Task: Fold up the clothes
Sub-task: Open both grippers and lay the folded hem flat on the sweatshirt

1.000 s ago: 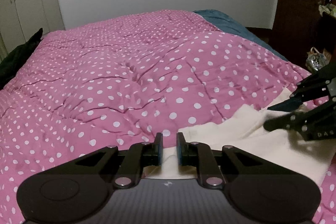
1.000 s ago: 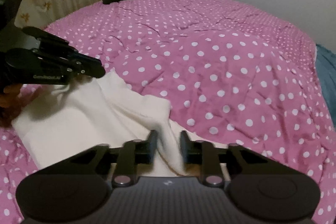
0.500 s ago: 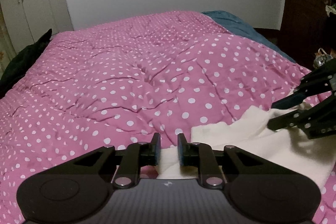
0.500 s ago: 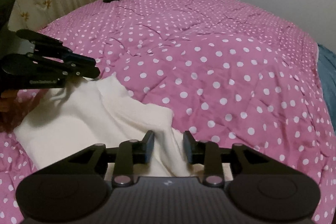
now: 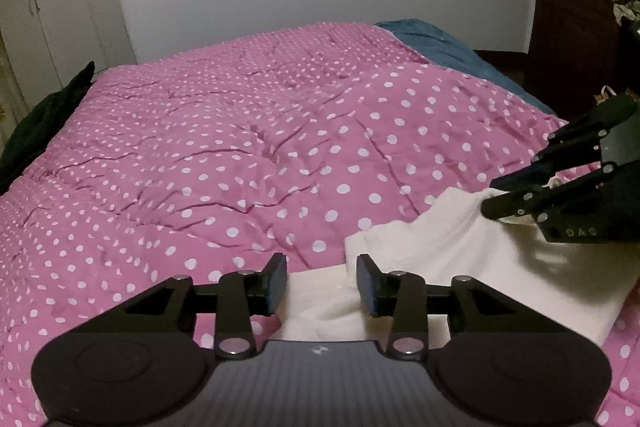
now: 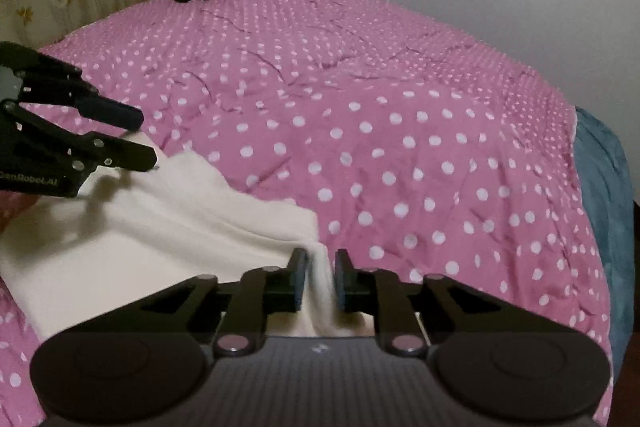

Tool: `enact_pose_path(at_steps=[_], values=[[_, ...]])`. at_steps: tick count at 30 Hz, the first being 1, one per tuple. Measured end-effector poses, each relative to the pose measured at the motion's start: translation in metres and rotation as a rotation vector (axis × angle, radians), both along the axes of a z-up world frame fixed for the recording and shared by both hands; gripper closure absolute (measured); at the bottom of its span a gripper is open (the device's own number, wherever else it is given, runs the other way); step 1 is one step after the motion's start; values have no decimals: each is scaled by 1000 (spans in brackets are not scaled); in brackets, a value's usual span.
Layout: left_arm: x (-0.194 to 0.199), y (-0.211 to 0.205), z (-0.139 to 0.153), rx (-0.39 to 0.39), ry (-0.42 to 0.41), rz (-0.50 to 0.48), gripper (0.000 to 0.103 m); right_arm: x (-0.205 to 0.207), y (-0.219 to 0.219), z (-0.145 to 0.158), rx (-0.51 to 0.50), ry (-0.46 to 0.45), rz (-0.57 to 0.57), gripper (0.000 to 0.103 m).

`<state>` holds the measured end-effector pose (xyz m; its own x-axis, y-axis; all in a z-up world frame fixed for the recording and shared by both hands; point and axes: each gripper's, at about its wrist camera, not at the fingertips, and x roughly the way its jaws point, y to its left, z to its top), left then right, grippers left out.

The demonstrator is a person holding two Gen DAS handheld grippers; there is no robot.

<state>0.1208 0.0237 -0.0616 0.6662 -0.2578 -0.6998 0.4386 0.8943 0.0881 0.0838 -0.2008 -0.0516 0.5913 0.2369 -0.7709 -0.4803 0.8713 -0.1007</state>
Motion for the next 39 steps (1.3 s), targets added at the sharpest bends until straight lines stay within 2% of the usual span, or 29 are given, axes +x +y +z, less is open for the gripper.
enact_pose_path(at_steps=[1, 5, 9, 11, 17, 21, 24, 27, 32, 37, 39], values=[[0, -1, -1, 5, 0, 1, 59, -2, -2, 0, 10, -10, -5, 78], [-3, -3, -2, 26, 11, 21, 56, -12, -13, 17, 51, -27, -17, 77], [-11, -4, 1, 41, 29, 48, 49, -33, -20, 32, 86, -13, 15, 75], [-16, -4, 3, 49, 41, 63, 46, -44, -24, 35, 94, 0, 23, 69], [-39, -1, 8, 42, 31, 80, 46, -76, -35, 27, 71, 14, 19, 69], [-49, -3, 6, 43, 35, 72, 46, -84, -48, 18, 80, 24, -13, 68], [-55, -8, 0, 97, 14, 62, 46, -86, -54, 16, 88, 32, -20, 68], [-55, -9, 2, 93, 19, 65, 46, -82, -54, 25, 106, 15, -16, 68], [-49, -7, 12, 35, 18, 76, 46, -57, -45, 29, 138, 20, -2, 68], [-31, -6, 7, 33, 39, 95, 46, -29, -39, 14, 108, 33, -37, 68], [-20, -3, 0, 59, 43, 133, 46, -19, -41, 4, 91, 47, -75, 68]])
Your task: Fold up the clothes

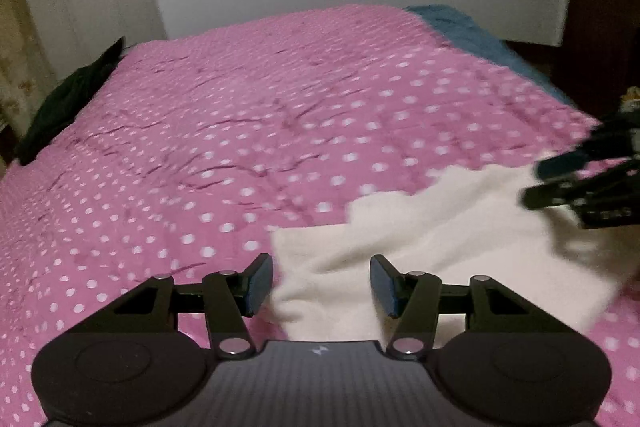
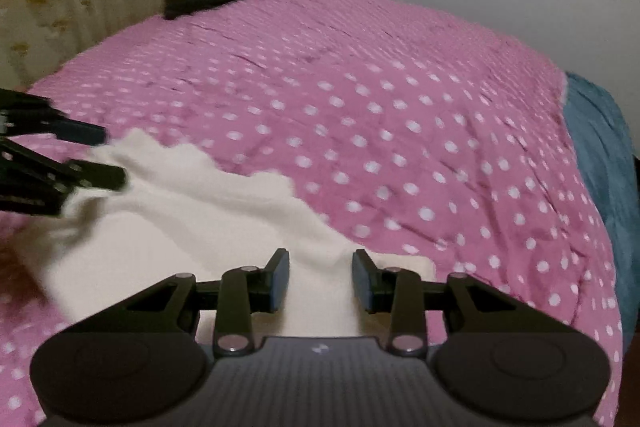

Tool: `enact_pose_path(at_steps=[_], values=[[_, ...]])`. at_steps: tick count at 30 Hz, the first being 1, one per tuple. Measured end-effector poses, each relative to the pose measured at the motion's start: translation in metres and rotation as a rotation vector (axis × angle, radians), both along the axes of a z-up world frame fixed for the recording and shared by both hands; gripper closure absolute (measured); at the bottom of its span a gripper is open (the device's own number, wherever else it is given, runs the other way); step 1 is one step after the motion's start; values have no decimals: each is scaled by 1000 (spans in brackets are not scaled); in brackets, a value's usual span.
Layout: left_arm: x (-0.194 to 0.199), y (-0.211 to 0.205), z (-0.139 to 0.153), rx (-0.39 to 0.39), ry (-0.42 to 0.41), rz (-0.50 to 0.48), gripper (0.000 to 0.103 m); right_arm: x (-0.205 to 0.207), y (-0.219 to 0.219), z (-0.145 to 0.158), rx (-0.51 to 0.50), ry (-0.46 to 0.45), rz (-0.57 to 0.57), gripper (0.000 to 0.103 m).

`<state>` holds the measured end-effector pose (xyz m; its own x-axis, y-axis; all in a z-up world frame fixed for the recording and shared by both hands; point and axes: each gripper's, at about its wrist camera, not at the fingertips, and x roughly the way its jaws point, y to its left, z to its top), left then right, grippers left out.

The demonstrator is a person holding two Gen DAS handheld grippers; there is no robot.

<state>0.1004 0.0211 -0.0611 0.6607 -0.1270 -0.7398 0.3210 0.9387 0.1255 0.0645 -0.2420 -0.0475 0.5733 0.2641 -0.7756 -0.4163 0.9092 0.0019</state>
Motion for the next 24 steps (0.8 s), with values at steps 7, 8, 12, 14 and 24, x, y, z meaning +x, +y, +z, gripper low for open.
enact_pose_path(at_steps=[7, 8, 12, 14, 24], values=[[9, 10, 0, -38, 18, 25, 46, 2, -2, 4, 9, -7, 11, 69], [9, 8, 2, -44, 17, 18, 46, 3, 1, 6, 14, -8, 23, 69], [14, -5, 4, -53, 21, -8, 46, 7, 17, 8, 21, -12, 71, 69], [17, -12, 1, -40, 20, -20, 46, 11, 23, 5, 25, -9, 79, 69], [29, -14, -1, -35, 21, 22, 45, 19, 27, 2, 0, -36, 38, 67]])
